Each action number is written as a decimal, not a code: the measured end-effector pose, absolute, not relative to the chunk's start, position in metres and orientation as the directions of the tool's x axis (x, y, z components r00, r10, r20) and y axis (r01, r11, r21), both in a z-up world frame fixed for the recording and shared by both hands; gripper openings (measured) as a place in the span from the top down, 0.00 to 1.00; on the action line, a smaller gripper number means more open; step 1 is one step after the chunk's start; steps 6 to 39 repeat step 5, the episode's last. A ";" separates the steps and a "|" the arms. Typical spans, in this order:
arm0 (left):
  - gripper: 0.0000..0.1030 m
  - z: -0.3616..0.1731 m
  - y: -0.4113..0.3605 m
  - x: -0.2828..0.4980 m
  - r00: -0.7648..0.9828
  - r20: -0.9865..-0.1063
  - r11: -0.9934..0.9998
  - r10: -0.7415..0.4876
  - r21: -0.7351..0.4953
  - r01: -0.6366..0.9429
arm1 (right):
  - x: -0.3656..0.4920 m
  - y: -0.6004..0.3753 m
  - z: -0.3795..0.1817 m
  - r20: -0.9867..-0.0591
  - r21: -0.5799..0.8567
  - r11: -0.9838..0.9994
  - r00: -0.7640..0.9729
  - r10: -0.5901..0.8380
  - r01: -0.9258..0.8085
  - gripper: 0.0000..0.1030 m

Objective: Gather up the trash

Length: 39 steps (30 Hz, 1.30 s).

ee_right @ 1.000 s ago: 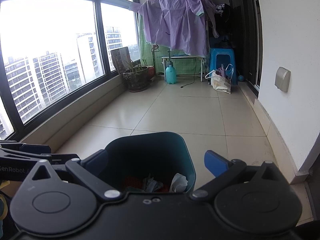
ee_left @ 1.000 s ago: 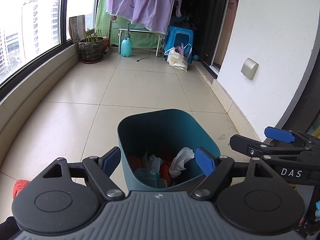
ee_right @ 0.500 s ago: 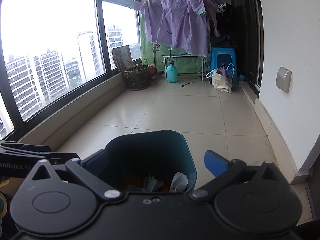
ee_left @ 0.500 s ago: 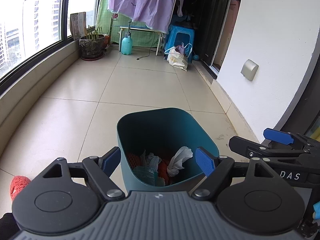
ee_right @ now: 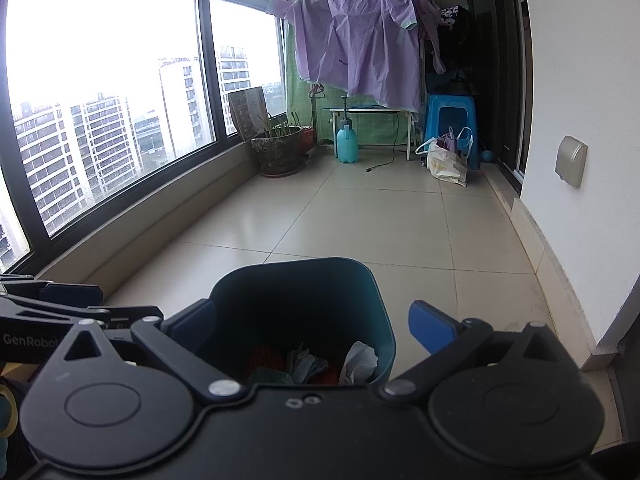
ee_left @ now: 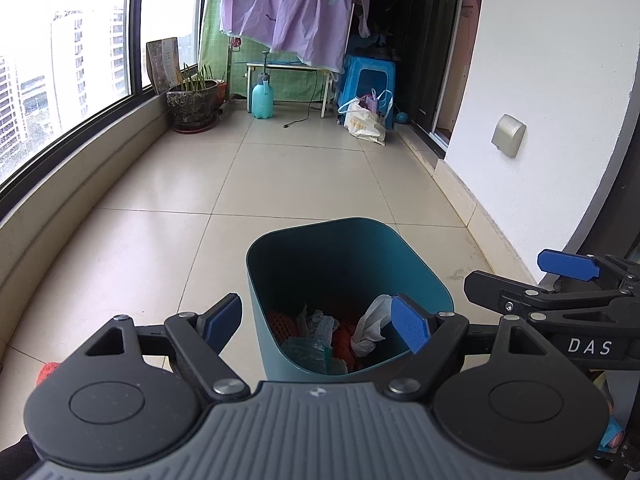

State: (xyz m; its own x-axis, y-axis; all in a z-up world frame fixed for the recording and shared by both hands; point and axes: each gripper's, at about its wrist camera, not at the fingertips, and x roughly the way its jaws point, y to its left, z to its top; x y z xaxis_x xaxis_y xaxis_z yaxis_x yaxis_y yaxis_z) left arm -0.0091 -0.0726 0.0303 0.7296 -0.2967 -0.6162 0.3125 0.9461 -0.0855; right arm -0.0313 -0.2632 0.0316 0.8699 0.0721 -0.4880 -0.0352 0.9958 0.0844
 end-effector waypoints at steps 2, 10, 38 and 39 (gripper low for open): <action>0.21 0.030 -0.074 -0.009 0.731 -0.616 0.946 -0.293 -0.077 0.314 | -0.031 -0.263 0.032 -0.491 0.082 0.996 0.868 0.075 -0.040 0.00; 0.21 0.029 -0.073 -0.007 0.717 -0.630 0.944 -0.300 -0.085 0.319 | -0.031 -0.264 0.031 -0.490 0.083 0.996 0.868 0.074 -0.038 0.00; 0.21 0.029 -0.073 -0.007 0.717 -0.630 0.944 -0.300 -0.085 0.319 | -0.031 -0.264 0.031 -0.490 0.083 0.996 0.868 0.074 -0.038 0.00; 0.21 0.029 -0.073 -0.007 0.717 -0.630 0.944 -0.300 -0.085 0.319 | -0.031 -0.264 0.031 -0.490 0.083 0.996 0.868 0.074 -0.038 0.00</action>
